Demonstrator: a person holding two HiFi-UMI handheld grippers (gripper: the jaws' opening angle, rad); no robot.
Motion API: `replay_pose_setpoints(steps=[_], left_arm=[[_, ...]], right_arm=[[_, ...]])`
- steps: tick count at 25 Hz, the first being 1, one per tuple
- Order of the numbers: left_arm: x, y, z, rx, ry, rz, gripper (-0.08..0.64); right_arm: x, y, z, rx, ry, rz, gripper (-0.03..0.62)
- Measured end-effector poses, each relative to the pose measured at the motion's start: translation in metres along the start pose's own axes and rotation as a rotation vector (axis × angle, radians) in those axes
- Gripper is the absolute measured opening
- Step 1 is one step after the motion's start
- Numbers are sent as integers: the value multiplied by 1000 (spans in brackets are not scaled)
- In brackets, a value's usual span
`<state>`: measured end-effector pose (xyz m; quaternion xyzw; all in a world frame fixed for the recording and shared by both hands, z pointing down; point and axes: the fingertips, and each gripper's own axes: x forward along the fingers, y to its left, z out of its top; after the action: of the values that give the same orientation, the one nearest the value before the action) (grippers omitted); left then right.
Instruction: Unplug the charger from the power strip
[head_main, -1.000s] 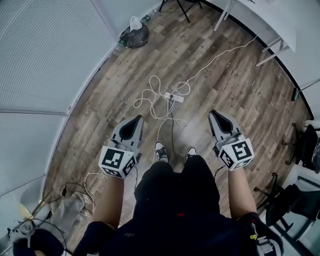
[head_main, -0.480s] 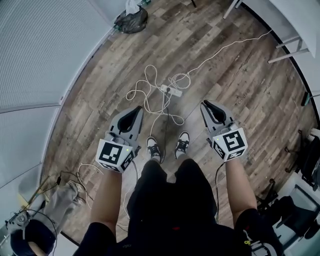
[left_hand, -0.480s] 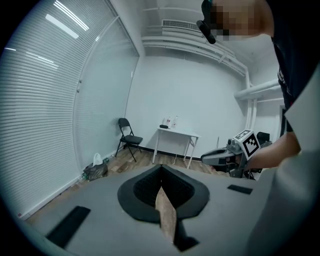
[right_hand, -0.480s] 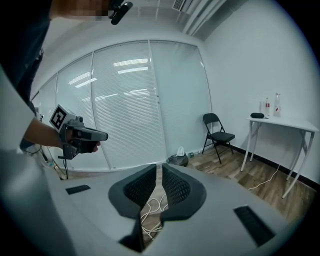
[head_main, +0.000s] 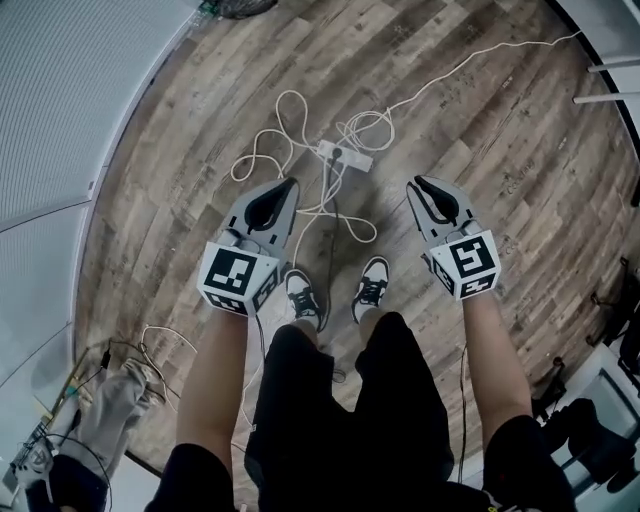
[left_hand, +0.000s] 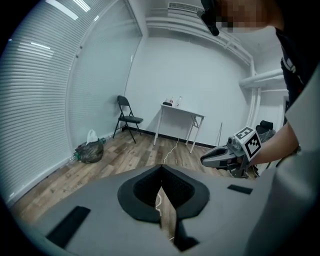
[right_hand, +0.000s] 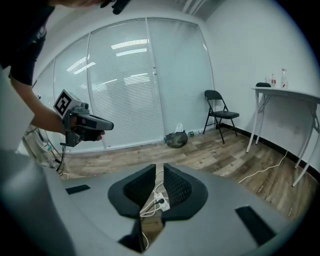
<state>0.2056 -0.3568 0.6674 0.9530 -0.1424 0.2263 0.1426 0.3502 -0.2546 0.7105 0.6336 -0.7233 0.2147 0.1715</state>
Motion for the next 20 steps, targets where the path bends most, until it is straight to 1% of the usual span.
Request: replay_pose_setpoints(steps=[3,6,8,12,14,18,20], left_arm=[[41,18,-61,3,47,-27,20],[80,34,-121,4,70,-59,18],[111,47,-159,16,77,-73,18],[161,64,-234,29,120,-96,18],[182,69,-266,40,147,-112,18],[220,82,-325,37,197,-139,20],[242,89,-350,60,215,-144,20]], right_arm=[[45,-5,-62,-24,54,13,41],[90,-8,-123,-49,107,48,92],[120,-15,-158,-57,127,58,105],[168,-19,-226,-56,161,78,128],[188,-20,-255,-64,173,90,142],[230,-22,-304,-110,195,122,167],[251,-24,-326,-143,205,138,172]])
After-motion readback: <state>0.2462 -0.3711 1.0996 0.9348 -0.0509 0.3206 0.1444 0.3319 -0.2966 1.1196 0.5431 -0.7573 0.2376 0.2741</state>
